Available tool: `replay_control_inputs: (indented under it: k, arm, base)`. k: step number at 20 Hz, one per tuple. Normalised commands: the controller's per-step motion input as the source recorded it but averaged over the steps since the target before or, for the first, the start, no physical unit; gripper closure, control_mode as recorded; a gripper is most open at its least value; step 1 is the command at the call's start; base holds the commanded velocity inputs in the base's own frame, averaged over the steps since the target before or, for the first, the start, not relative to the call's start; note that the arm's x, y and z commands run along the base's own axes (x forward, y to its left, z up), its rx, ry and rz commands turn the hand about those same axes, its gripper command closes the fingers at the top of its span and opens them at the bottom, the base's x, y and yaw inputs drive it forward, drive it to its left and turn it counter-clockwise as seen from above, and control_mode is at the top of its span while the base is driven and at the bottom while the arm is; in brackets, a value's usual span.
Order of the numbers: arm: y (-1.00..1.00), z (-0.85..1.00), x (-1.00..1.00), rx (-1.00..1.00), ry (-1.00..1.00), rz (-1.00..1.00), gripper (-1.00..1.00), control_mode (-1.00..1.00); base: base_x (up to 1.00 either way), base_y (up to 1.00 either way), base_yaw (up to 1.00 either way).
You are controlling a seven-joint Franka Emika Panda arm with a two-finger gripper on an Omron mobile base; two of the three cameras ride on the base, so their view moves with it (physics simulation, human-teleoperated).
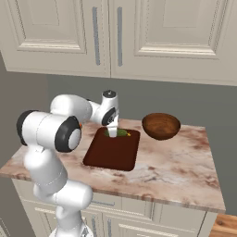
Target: Place the two vegetables and bowl onto the tray for setting up a vegetable dip station.
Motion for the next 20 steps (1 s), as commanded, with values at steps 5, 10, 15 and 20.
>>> replay_control_inputs:
  k: [5,10,15,20]
  arm:
    - [0.00,0.15,-0.45,-0.06,0.00,0.07,-1.00,-1.00]
    - [0.17,0.07,-0.42,-0.04,0.00,0.14,-1.00,-1.00]
    - [0.43,0.12,-0.25,-0.01,0.02,0.22,-1.00,-1.00]
    - [0.51,0.13,-0.08,0.00,0.04,0.27,-1.00,-1.00]
  base:
    - [0.00,0.00,0.00]
    - [0.00,0.00,0.00]
    - [0.00,0.00,0.00]
    - [0.00,0.00,0.00]
